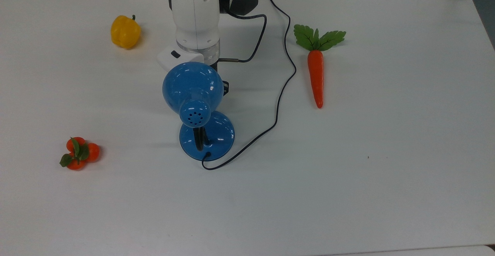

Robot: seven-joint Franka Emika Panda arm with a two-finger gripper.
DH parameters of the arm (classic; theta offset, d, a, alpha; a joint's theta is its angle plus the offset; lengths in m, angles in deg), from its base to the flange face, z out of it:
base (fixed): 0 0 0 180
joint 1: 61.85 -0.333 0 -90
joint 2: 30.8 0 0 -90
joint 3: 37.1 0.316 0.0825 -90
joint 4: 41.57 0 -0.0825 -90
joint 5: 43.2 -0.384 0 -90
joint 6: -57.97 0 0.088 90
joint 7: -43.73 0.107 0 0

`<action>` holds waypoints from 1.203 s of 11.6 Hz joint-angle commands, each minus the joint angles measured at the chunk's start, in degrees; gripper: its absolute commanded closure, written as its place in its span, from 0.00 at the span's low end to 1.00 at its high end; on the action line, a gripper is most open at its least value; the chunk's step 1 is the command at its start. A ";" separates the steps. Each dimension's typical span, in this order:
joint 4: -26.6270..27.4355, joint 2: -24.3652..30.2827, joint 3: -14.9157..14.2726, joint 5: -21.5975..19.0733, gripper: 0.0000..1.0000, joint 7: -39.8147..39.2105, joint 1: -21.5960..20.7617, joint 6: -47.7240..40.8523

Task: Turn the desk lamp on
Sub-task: 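Press the switch on the lamp base with the gripper fingers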

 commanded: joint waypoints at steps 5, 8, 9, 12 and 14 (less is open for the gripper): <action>0.07 -1.34 -0.05 -0.44 1.00 0.89 -0.22 3.62; -0.02 -1.61 -0.05 -0.44 1.00 0.89 -0.22 5.12; 0.07 -1.61 0.04 -0.35 1.00 0.89 -0.22 5.12; -0.02 -2.31 0.04 0.00 1.00 0.80 -0.22 6.17; -0.02 -2.57 0.04 0.17 1.00 0.80 -0.22 6.26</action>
